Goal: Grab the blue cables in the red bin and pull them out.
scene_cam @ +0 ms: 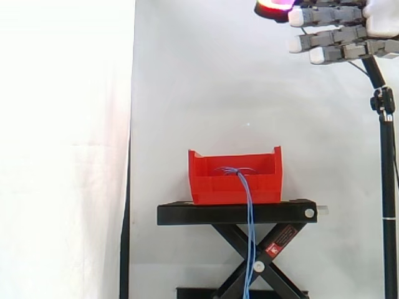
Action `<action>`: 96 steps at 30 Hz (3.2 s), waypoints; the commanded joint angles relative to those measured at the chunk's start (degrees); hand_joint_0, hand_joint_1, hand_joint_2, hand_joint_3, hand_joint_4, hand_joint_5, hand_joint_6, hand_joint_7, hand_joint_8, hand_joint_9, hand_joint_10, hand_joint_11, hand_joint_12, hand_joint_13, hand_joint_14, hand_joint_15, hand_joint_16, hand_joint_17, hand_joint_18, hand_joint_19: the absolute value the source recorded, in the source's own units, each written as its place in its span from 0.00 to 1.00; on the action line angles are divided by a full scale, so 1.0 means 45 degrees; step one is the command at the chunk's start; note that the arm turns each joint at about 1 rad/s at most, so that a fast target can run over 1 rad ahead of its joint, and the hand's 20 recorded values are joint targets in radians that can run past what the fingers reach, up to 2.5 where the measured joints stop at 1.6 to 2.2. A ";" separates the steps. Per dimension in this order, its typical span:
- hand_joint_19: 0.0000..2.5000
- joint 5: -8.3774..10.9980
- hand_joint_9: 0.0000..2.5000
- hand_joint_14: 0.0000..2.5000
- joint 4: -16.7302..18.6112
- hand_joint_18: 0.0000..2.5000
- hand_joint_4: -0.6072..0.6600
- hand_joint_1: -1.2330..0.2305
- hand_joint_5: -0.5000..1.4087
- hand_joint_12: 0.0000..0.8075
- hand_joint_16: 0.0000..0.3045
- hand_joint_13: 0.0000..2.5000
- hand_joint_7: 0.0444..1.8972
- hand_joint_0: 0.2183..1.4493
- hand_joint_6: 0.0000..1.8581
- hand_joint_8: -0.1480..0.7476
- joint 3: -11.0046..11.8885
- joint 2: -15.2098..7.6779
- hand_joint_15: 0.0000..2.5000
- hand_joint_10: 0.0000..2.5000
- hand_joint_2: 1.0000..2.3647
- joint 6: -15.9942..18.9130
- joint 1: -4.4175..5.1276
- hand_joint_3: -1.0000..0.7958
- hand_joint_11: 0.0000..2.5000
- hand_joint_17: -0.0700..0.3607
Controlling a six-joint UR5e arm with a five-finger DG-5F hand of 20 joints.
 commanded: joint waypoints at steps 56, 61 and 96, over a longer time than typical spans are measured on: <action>0.21 -0.3125 0.19 0.00 -0.0499 0.12 0.61 0.32 0.45 0.39 0.14 0.14 0.08 0.47 0.00 0.43 0.3861 -0.5128 0.12 0.00 0.00 -0.1634 0.0140 0.00 0.11 0.38; 0.20 -0.3242 0.19 0.00 -0.0909 0.12 0.60 0.31 0.45 0.39 0.14 0.14 0.08 0.47 0.00 0.43 0.4564 -0.5636 0.12 0.00 0.00 -0.1985 0.0062 0.00 0.11 0.38; 0.20 -0.2481 0.17 0.00 -0.0929 0.10 0.60 0.31 0.43 0.40 0.14 0.10 0.08 0.46 0.00 0.42 0.4603 -0.5851 0.10 0.00 0.00 -1.2122 -0.0778 0.00 0.10 0.39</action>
